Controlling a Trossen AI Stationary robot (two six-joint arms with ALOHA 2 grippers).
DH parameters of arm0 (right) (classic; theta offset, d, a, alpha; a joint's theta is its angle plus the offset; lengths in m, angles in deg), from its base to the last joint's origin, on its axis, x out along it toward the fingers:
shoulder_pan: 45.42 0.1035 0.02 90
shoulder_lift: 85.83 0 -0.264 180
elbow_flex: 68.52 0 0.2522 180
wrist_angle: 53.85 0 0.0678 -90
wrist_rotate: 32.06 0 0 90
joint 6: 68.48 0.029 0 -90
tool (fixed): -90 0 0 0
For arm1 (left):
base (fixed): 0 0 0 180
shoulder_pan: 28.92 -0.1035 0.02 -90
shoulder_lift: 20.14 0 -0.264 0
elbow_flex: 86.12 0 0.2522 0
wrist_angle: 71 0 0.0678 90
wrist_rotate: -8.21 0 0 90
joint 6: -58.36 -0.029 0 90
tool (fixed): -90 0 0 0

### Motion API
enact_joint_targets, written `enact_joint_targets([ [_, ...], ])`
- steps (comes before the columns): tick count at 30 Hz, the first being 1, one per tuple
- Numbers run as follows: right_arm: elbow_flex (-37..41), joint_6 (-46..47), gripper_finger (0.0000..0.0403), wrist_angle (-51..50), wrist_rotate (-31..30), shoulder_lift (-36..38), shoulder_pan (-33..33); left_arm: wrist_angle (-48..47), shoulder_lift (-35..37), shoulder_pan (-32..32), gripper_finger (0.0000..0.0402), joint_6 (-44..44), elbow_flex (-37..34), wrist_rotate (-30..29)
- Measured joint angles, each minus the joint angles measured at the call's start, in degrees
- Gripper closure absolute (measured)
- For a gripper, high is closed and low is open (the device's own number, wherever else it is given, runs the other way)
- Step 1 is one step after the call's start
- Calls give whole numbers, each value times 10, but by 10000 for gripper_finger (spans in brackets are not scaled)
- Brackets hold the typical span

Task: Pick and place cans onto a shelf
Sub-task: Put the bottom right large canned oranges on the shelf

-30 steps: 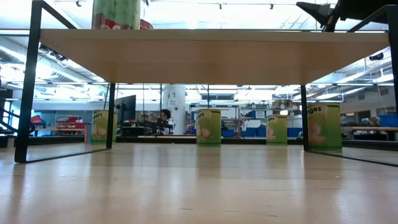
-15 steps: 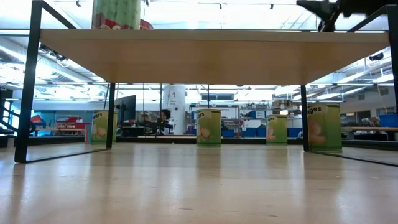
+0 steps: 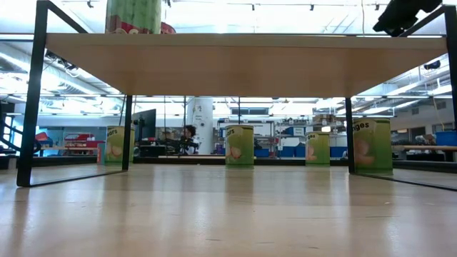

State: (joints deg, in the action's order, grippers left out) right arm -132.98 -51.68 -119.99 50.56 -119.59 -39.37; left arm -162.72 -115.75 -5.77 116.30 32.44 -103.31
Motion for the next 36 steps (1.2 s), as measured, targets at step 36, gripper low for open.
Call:
enact_joint_targets([
  [36, 4, -84, 220, -82, -19, -5, -30, -40, 8, 1, 307, -22, 32, 53],
])
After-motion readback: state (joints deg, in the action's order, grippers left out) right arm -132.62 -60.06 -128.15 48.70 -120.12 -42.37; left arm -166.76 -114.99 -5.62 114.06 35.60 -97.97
